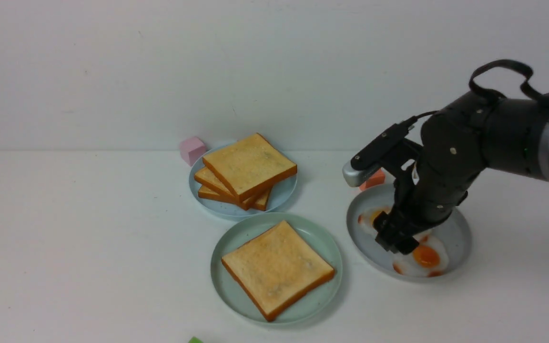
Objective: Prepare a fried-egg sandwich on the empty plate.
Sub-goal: Use the right arm to grab a fried egg
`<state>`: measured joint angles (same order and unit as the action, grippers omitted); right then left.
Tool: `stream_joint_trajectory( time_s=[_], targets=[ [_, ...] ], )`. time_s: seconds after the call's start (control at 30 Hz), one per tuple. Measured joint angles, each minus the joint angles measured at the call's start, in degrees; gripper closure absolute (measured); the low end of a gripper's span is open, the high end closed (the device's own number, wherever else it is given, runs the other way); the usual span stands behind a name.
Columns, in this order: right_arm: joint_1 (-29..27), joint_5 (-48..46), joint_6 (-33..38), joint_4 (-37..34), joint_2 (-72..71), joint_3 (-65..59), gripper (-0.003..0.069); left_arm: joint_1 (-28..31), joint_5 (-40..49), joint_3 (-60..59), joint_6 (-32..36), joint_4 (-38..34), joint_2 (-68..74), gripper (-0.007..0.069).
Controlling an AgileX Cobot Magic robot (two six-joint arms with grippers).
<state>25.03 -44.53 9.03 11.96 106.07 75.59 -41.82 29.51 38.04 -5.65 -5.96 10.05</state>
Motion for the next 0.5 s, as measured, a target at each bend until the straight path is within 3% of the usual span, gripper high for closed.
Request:
stream_joint_trajectory(
  time_s=[0.17,0.5],
  targets=[
    [0.0,6.1,0.1,5.2,5.6,0.6,-0.0010,0.0,-1.4,0.0,-3.4,-0.7,0.3,0.0638],
    [0.1,6.2,0.1,10.3,10.9,2.9,0.0029,0.0,-1.5,0.0,-3.8,-1.0,0.3,0.0638]
  ],
)
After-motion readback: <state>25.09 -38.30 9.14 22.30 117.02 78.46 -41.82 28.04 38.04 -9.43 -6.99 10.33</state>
